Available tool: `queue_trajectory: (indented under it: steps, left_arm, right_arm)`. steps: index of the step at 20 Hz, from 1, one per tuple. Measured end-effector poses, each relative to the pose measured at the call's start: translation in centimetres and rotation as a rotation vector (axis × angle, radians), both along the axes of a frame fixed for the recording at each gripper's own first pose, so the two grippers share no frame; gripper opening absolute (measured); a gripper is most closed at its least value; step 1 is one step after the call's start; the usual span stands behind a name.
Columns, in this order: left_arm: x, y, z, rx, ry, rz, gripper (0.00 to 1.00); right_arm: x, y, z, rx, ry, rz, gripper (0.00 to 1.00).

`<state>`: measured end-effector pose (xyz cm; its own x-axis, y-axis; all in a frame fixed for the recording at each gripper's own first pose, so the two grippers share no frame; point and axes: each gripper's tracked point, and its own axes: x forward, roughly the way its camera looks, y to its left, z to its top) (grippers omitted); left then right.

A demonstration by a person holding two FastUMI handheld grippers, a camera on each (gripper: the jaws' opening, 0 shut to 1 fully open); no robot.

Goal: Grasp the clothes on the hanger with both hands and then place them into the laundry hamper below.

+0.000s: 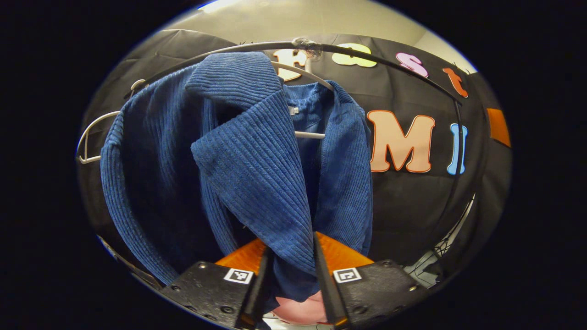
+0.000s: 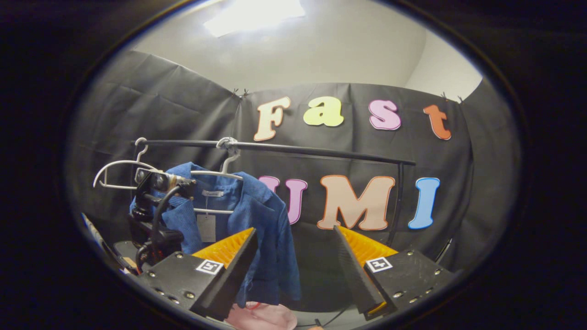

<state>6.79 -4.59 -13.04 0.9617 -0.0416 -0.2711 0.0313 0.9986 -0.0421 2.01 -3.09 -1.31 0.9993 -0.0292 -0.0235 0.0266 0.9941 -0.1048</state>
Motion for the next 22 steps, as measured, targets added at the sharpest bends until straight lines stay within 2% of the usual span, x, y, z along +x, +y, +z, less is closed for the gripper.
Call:
queue_trajectory:
  steps: [4,5,13,16,22]
  left_arm:
    - [-0.1,1.2,0.0,0.014,0.009,0.005,0.11]
    - [-0.2,1.3,0.1,0.018,0.012,-0.004,0.06]
    - [-2.5,1.5,2.1,0.076,-0.031,-0.117,0.00]
    - [-3.6,1.5,3.6,0.079,-0.054,-0.148,0.02]
    - [-5.2,4.3,8.2,0.092,-0.136,-0.097,0.00]
  right_arm:
    - [1.1,1.2,-0.9,0.011,0.010,0.034,0.96]
    - [1.5,1.8,-1.3,0.015,0.015,0.047,0.98]
    - [5.4,6.4,-5.7,0.043,0.085,0.167,0.96]
    - [6.7,7.6,-7.8,0.055,0.118,0.195,0.98]
    - [9.6,8.8,-12.4,0.092,0.206,0.210,0.98]
